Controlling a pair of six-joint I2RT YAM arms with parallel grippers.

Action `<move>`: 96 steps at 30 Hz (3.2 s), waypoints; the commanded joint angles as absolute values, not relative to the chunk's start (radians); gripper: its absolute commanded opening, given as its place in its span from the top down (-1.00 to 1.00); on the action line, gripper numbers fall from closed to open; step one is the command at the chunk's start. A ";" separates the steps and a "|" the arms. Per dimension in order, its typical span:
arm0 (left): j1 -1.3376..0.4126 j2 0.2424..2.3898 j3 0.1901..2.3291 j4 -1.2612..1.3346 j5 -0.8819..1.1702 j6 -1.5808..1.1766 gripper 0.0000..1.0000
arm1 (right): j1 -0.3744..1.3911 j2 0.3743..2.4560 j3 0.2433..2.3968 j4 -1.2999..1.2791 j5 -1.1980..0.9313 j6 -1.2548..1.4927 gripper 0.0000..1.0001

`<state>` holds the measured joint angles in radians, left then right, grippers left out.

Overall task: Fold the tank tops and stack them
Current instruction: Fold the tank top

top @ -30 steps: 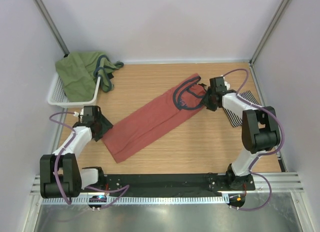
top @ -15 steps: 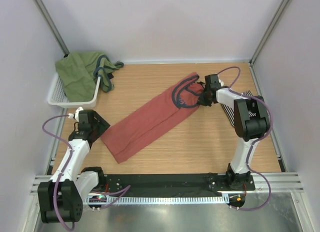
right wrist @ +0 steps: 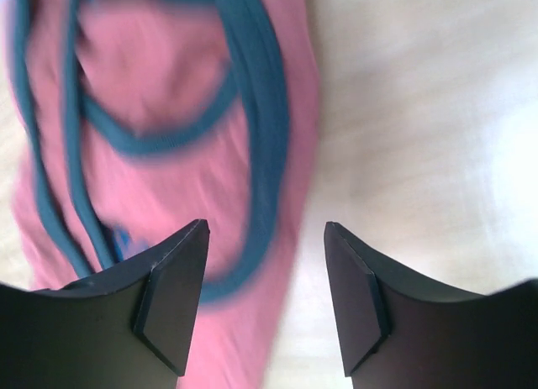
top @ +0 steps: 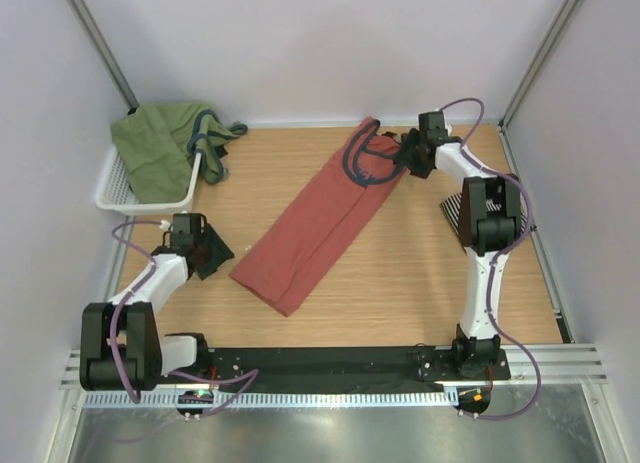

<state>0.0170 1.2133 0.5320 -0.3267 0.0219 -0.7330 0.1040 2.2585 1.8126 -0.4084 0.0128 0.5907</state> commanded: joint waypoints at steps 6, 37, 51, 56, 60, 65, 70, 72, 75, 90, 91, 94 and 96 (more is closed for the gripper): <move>-0.066 1.296 0.591 -0.264 0.081 -0.709 -0.17 | 0.117 1.915 1.404 -0.319 -0.124 0.557 -0.26; -0.860 1.038 0.337 -0.313 -0.112 -1.165 1.00 | 0.172 1.985 1.357 -0.321 -0.221 0.508 -0.08; -1.062 1.160 0.425 -0.321 -0.215 -1.270 0.59 | 0.204 2.157 1.551 -0.393 -0.212 0.496 0.69; -1.000 1.083 0.397 -0.347 -0.212 -1.261 -0.12 | 0.225 2.235 1.675 -0.437 -0.201 0.488 0.74; -0.942 1.049 0.384 -0.377 -0.210 -1.235 -0.13 | 0.250 2.354 1.869 -0.521 -0.193 0.480 0.72; -0.922 1.040 0.406 -0.408 -0.229 -1.197 -0.13 | 0.259 2.370 1.990 -0.617 -0.141 0.480 0.18; -0.922 1.000 0.411 -0.387 -0.202 -1.132 -0.52 | 0.268 2.142 1.746 -0.540 -0.089 0.450 -0.11; -0.922 0.979 0.403 -0.387 -0.219 -1.123 -0.80 | 0.285 1.997 1.591 -0.529 -0.063 0.431 -0.11; -0.922 0.959 0.399 -0.391 -0.218 -1.120 -0.99 | 0.333 1.771 1.344 -0.483 -0.028 0.419 -0.11; -1.018 0.887 0.370 -0.364 -0.167 -1.210 -0.62 | 0.733 0.987 0.551 -0.594 -0.011 0.744 -0.08; -1.023 0.893 0.371 -0.361 -0.169 -1.213 -0.62 | 0.761 0.979 0.536 -0.595 -0.005 0.765 -0.07; -1.046 0.919 0.382 -0.331 -0.169 -1.230 -0.61 | 0.839 1.015 0.520 -0.604 0.057 0.830 -0.01; -1.064 0.934 0.387 -0.312 -0.175 -1.239 -0.58 | 0.880 1.034 0.512 -0.592 0.061 0.856 0.03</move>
